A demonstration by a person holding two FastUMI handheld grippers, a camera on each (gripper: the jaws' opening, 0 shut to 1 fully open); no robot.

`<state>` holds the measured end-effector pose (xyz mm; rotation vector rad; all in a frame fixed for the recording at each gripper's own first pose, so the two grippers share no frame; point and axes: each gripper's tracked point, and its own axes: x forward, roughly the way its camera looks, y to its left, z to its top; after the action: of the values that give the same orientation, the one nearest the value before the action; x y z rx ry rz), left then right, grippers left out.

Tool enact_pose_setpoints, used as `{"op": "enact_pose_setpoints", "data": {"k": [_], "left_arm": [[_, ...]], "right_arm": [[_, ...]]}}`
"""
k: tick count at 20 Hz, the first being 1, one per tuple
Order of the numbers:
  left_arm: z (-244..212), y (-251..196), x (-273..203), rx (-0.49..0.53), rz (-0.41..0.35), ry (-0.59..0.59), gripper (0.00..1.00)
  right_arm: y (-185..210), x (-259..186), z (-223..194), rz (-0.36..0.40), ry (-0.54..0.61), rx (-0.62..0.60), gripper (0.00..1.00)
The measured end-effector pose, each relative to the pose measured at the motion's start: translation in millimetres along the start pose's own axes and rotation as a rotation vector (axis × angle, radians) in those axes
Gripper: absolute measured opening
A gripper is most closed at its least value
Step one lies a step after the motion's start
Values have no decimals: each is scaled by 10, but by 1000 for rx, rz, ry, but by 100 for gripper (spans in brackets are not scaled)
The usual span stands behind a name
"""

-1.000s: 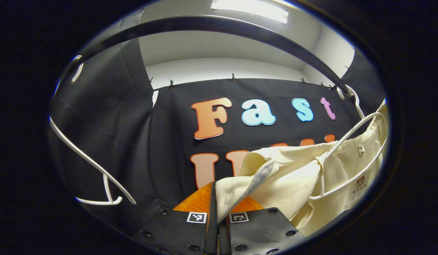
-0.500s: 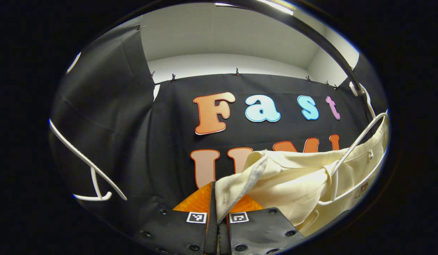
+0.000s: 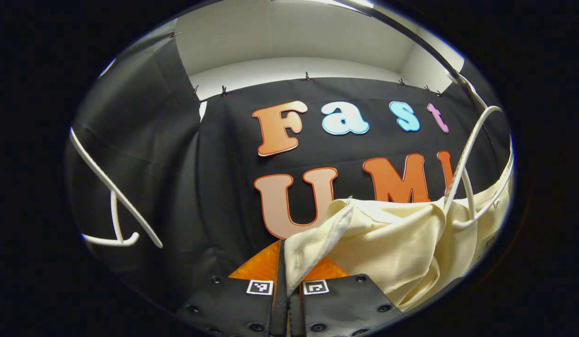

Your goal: Grasp the clothes on the hanger with both hands and then place them into the laundry hamper below.

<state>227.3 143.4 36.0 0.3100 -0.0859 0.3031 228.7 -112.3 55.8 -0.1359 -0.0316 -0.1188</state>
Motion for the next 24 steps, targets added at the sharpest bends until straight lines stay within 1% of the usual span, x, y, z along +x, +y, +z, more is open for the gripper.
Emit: {"op": "enact_pose_setpoints", "data": {"k": [2,5,7,9,11,13,14,16,18,19,22,24], "left_arm": [[-98,54,-40,8,16,17,9],[-338,68,-107,-9,14,75,9],[-599,93,-326,-26,9,124,8],[-732,152,-504,-4,25,146,9],[-767,157,-695,20,26,153,9],[-789,147,-882,6,10,179,12],[-789,178,-980,6,11,186,11],[-746,270,-1172,2,24,192,12],[-729,290,-1318,-12,19,215,12],[-694,271,-1400,-31,12,225,12],[-658,48,-1718,-90,-51,260,11],[-652,-180,-1896,-123,-113,281,11]], "right_arm": [[74,-62,-82,2,6,21,0],[188,-186,-294,15,38,31,0],[292,-297,-406,39,47,30,0],[389,-424,-494,57,54,10,0],[460,-554,-544,66,67,-19,0],[598,-684,-508,96,65,-39,0],[678,-768,-477,115,63,-44,0],[839,-948,-409,161,58,-37,0],[968,-1104,-376,198,67,-9,0],[1029,-1188,-362,215,73,13,0],[1190,-1357,-348,240,86,85,0],[1286,-1450,-402,253,101,117,0]]}}
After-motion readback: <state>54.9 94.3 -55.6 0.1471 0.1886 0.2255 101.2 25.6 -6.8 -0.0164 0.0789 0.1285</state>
